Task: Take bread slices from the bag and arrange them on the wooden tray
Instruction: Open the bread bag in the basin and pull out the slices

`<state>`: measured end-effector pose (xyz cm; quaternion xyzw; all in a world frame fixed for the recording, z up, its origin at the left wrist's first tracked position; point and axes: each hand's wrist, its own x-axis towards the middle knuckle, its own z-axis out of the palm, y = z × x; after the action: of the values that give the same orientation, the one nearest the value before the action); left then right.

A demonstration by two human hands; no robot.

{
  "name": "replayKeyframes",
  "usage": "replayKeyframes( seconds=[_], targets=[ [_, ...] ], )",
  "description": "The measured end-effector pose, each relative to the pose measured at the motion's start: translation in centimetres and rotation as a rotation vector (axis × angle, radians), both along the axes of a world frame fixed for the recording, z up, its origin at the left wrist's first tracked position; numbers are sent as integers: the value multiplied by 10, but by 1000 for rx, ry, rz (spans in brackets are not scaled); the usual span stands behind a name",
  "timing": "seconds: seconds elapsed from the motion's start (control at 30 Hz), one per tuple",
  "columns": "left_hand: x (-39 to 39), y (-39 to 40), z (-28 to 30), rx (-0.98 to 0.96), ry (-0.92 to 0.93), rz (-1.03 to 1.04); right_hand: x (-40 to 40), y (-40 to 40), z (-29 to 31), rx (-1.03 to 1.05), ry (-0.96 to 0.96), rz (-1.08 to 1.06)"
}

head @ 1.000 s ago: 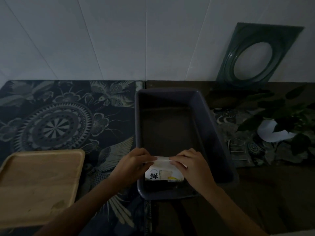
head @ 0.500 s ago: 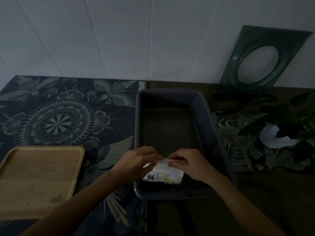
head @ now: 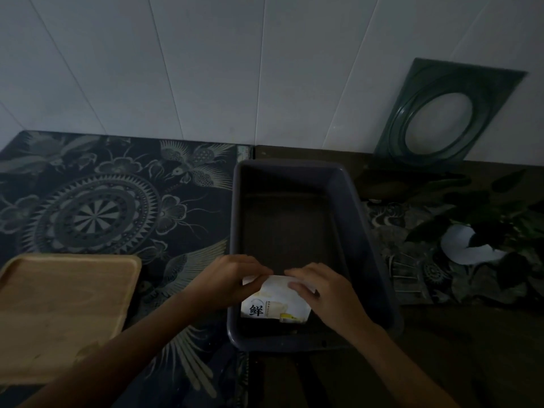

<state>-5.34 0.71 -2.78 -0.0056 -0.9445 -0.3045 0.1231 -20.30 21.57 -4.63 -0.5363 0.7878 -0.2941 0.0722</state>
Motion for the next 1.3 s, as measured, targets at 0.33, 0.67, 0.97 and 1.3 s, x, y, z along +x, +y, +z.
replayKeyframes(
  seconds=[0.33,0.67,0.97,1.3],
  targets=[
    [-17,-2,6,118,-142,-1,-1,-6,7,-41,-25,-23],
    [-36,-13,9,186,-199,4,9,-8,9,-72,321,10],
    [-42,-16,15,181,-187,32,21,-2,4,-108,434,0],
    [-44,-20,24,119,-138,19,35,12,12,-150,445,70]
  ],
)
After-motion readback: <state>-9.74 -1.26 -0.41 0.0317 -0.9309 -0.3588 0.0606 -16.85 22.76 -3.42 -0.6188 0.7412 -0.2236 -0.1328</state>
